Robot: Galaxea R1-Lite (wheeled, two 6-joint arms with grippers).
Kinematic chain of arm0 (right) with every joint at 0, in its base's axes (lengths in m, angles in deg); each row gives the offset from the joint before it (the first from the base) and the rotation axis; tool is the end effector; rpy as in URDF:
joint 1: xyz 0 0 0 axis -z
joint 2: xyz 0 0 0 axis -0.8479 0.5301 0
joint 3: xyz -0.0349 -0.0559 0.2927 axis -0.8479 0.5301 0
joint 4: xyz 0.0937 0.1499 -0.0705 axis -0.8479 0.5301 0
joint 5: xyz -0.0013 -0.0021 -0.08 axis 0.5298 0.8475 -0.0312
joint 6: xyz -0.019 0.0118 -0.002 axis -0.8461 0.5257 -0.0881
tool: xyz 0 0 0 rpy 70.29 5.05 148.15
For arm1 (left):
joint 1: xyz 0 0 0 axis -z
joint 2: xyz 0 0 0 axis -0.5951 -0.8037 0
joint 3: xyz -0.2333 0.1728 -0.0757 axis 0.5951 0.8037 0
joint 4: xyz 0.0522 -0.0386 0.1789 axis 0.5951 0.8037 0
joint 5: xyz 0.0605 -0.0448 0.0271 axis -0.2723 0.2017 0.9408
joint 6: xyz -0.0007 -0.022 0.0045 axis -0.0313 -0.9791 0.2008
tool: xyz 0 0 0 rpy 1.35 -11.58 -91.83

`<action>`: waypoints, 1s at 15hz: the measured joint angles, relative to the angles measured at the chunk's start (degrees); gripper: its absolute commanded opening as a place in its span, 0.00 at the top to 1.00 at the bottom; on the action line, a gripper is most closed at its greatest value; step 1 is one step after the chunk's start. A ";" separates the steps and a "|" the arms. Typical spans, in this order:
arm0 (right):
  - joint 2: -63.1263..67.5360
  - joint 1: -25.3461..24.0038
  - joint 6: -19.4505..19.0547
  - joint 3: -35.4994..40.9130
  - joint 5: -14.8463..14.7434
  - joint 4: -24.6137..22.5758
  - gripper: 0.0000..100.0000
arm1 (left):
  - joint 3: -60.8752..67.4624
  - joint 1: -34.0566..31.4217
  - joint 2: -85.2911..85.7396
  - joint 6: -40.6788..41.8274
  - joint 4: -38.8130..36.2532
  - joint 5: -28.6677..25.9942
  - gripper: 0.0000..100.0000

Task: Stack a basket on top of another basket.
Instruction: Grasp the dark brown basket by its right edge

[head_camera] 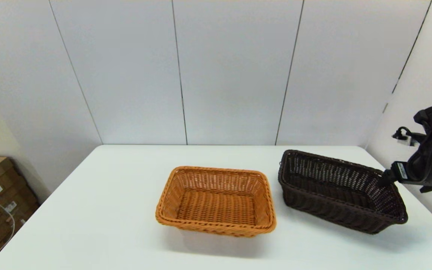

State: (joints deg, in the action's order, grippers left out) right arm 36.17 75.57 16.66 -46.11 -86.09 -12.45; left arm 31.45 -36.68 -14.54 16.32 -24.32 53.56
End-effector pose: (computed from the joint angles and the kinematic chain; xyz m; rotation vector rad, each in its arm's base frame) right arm 0.3258 -0.1038 0.1403 0.1003 1.2134 -0.2343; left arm -0.0238 0.0000 0.0739 0.0259 0.0326 0.0007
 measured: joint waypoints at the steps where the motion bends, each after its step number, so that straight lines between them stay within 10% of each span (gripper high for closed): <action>1: 0.99 0.33 -0.80 -0.13 0.02 -0.09 0.00 | 0.00 0.00 0.00 0.00 0.00 0.00 0.00; 10: 10.19 1.49 -3.12 -0.51 5.72 -0.26 0.00 | 0.00 0.00 0.00 0.05 -0.02 -0.01 0.00; 11: 10.83 1.46 -3.12 -0.54 6.40 -0.26 1.00 | 0.00 0.00 0.00 0.05 -0.02 0.02 0.00; 15: 12.31 1.51 -3.10 -0.79 7.07 -0.41 1.00 | 0.00 0.00 0.00 0.07 -0.02 0.00 0.00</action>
State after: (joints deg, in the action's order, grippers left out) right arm 48.48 77.08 13.56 -46.90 -79.02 -12.86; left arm 31.45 -36.68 -14.54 16.39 -24.34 53.56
